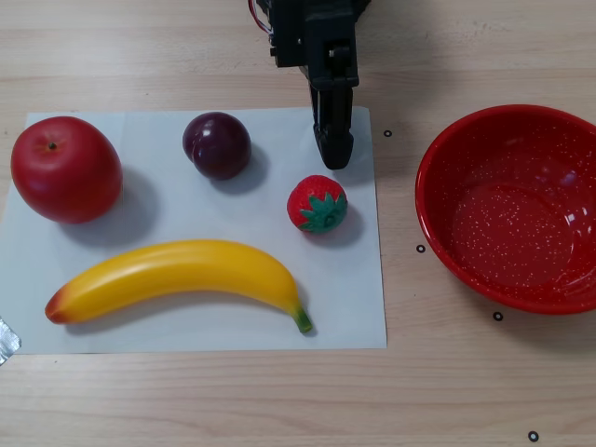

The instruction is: Grasp the banana and put it in the red bowl.

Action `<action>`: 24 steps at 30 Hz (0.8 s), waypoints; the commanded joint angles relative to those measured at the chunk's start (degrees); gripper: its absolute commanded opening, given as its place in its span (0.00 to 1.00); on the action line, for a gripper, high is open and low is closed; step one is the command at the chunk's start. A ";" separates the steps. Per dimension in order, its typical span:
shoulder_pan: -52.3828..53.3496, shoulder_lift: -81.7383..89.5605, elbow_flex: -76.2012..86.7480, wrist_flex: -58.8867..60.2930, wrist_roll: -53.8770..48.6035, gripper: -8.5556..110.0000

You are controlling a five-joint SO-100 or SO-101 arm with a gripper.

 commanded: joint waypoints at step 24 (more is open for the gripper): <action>0.09 -6.15 -16.87 12.83 1.14 0.07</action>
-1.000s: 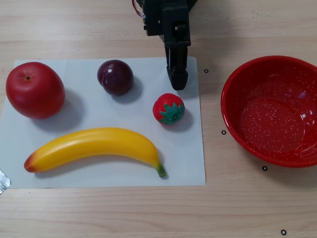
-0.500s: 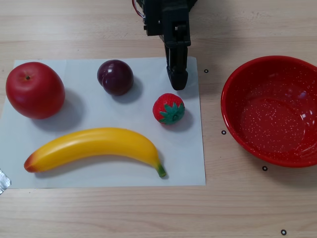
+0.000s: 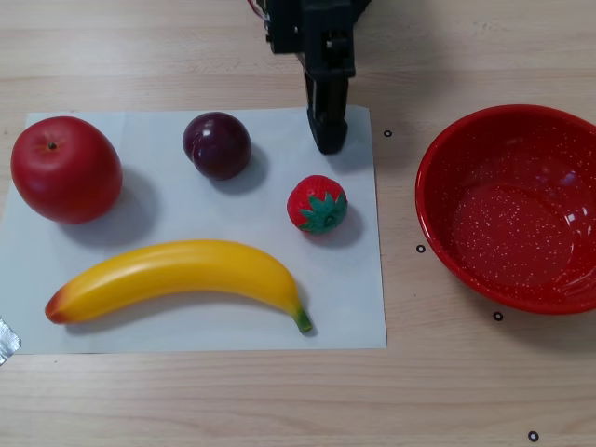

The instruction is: Grasp the banana and put it in the red bowl.

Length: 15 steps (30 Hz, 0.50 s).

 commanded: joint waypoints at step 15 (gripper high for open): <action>-6.86 -23.20 -38.50 18.46 0.26 0.07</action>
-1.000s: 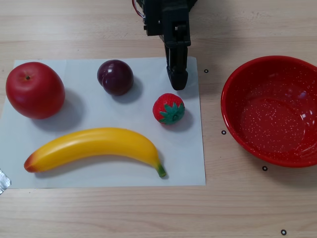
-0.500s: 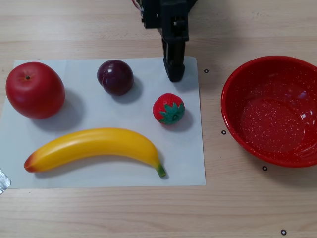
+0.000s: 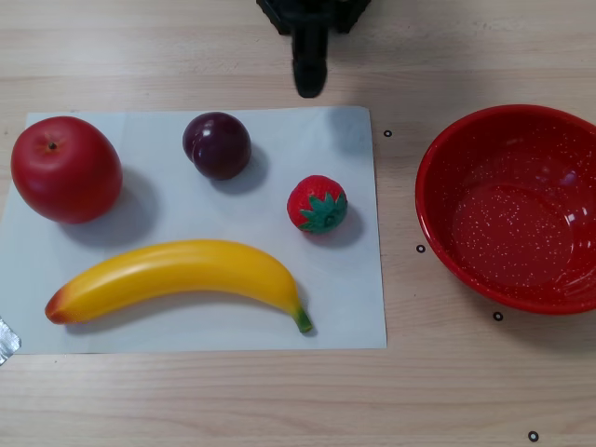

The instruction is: Grasp the banana and put it in the red bowl.

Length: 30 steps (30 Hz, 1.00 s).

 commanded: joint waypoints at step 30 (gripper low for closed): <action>-15.91 -62.58 -68.73 13.10 16.44 0.10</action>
